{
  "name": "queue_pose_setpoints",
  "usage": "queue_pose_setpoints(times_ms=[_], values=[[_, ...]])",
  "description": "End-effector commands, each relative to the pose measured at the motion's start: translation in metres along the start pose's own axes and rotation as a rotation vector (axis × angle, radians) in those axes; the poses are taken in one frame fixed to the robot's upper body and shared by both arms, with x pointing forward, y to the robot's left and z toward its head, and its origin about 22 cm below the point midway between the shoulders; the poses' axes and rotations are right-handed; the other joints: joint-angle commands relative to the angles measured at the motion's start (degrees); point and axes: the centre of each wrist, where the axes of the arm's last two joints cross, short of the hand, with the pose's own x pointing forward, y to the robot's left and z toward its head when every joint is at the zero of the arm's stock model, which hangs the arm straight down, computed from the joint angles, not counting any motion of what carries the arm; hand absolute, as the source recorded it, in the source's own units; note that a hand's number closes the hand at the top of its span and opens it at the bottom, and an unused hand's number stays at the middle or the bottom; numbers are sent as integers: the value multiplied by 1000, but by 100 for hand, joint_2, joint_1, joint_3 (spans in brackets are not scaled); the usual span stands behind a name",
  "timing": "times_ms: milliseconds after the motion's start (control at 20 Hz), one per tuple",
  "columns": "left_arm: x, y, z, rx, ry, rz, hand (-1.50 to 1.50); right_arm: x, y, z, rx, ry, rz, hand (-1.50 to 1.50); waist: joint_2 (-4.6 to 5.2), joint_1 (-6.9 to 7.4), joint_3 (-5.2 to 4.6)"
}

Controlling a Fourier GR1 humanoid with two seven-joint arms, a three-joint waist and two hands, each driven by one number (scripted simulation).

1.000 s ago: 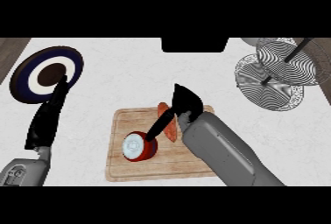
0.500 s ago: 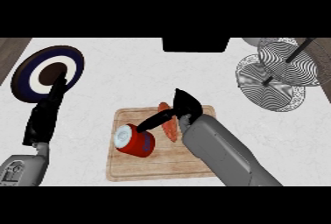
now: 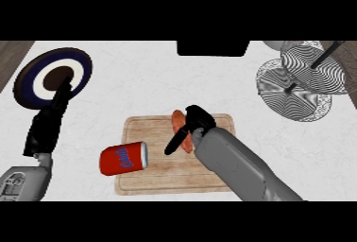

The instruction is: Pick the sweet potato from the cutting board and place it in the tiered basket

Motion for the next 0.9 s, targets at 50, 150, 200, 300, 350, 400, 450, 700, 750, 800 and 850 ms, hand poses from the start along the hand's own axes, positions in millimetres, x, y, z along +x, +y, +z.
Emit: queue_pose_setpoints(times_ms=[50, 150, 200, 300, 350, 400, 450, 700, 750, 800, 850], values=[[-8, -5, 5, -8, -2, 1, 0, 9, 4, -1, 123, 26, 60, 150, 21, 52, 2], [12, -9, 3, -6, -24, 5, 0, 5, 19, -1, 68, -1, 192, 150, 11, 77, 4], [-9, -17, 5, -4, -11, 9, 0, 7, 9, -9, 35, -16, 212, 150, 24, 15, 1], [15, 1, 3, -11, 8, 7, 0, 20, 13, 13, 22, 3, 199, 150, -3, 18, 3], [16, 8, 6, -1, -11, -2, 0, 19, 5, 0, 25, -15, 145, 150, 12, 59, 4], [0, 21, -2, 2, -11, 1, 0, 18, 11, 2, 4, -26, 105, 150, 20, 45, 2], [4, -8, 1, 2, 7, 15, 0, 12, 11, 4, 40, -28, 64, 150, 4, -33, 2], [0, 5, 4, 3, 20, -2, 0, 23, 0, 21, -5, -44, -50, 150, -18, -102, 1], [1, 4, 8, -2, 11, 16, 0, 28, -8, 21, -22, -64, -70, 150, -14, -73, 2], [-10, -11, 12, 11, 14, 5, 0, 31, -3, 35, -34, -64, -100, 150, -26, -111, 0], [-1, 4, 10, 15, 13, 10, 0, 17, 4, 27, -99, -150, -50, 150, -26, -120, 2]])
